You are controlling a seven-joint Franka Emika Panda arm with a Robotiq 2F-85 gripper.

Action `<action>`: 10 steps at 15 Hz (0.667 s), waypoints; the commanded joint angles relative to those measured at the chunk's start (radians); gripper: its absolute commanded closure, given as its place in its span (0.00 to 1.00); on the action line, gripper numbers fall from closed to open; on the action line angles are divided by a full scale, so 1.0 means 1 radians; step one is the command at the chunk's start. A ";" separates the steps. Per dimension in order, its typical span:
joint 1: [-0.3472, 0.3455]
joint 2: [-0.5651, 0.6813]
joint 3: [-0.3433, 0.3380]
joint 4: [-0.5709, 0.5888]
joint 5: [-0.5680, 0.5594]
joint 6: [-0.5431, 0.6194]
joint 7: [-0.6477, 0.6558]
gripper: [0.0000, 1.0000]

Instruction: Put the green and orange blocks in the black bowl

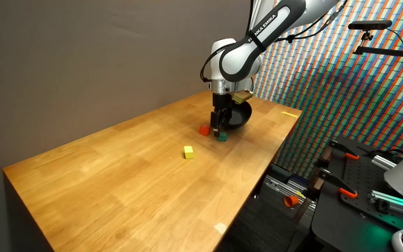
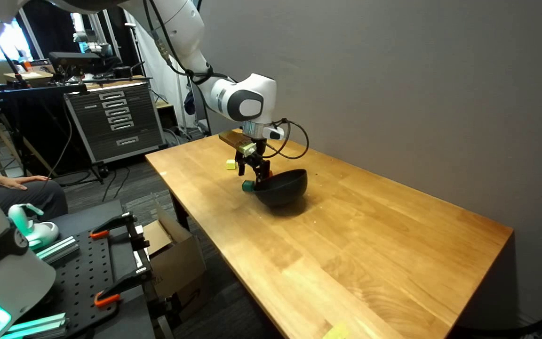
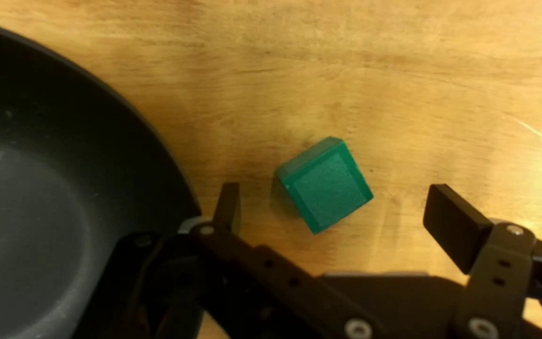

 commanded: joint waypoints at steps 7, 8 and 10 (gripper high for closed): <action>-0.005 0.000 0.004 -0.003 0.022 0.042 0.054 0.58; -0.005 0.000 0.004 -0.004 0.025 0.044 0.057 0.65; -0.006 -0.001 0.004 -0.005 0.029 0.049 0.063 0.81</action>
